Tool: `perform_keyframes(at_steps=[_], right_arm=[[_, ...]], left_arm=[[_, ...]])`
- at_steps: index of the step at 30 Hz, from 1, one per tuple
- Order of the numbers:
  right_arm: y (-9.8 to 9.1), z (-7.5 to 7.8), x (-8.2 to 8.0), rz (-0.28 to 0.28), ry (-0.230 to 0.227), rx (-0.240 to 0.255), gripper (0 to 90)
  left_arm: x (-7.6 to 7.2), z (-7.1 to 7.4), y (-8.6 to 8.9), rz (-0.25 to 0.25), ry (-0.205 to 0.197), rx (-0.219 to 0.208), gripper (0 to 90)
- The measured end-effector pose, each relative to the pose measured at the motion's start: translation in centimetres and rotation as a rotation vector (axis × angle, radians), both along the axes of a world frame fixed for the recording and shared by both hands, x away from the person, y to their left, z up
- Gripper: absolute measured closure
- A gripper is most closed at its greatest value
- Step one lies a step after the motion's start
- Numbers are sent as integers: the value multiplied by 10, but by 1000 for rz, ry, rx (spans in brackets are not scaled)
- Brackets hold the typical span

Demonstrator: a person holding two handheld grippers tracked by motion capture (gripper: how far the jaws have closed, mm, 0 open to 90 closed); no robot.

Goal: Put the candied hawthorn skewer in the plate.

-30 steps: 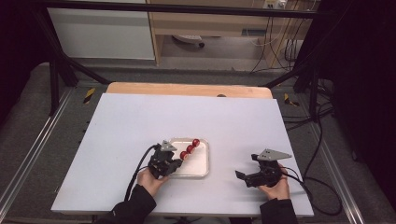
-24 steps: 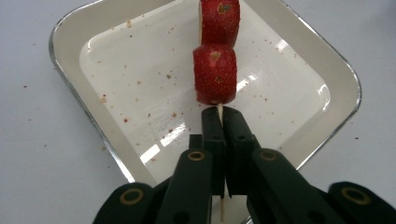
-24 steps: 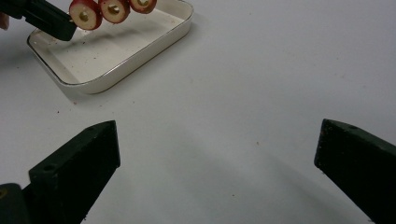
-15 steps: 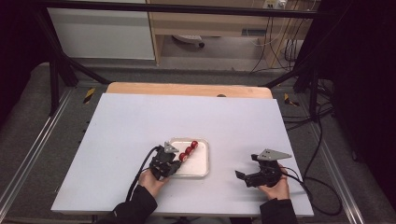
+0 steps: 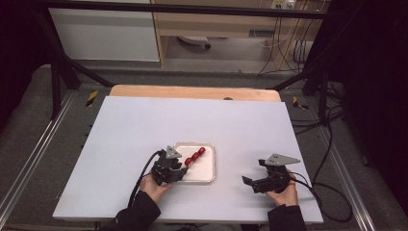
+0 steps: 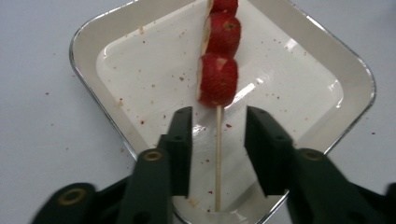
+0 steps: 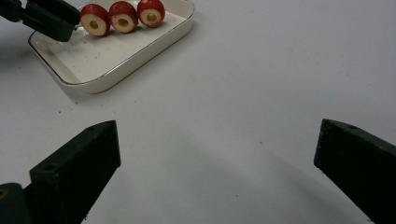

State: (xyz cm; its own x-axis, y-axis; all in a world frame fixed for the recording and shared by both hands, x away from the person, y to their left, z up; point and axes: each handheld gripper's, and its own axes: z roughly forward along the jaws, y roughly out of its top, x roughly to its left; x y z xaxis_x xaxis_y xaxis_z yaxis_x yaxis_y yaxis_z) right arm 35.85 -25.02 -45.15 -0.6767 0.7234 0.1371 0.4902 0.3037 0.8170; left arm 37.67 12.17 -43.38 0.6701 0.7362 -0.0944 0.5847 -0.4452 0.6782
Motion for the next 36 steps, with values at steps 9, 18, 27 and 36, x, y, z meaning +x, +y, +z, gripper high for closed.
perform_keyframes(at_steps=[9, 18, 27, 36], right_arm=[[0, 0, 0, -1, 2, 0, 9], [1, -1, 0, 2, 13, -11, 5], [2, -3, 0, 5, 30, -22, 4], [1, -3, 0, -1, 35, -33, 4]], left_arm=[[-3, 9, 29, -25, -8, -7, 230], [-13, 3, 75, -13, -12, -11, 93], [-25, -7, 121, 8, -47, -49, 88], [-31, -15, 152, 11, -64, -102, 88]])
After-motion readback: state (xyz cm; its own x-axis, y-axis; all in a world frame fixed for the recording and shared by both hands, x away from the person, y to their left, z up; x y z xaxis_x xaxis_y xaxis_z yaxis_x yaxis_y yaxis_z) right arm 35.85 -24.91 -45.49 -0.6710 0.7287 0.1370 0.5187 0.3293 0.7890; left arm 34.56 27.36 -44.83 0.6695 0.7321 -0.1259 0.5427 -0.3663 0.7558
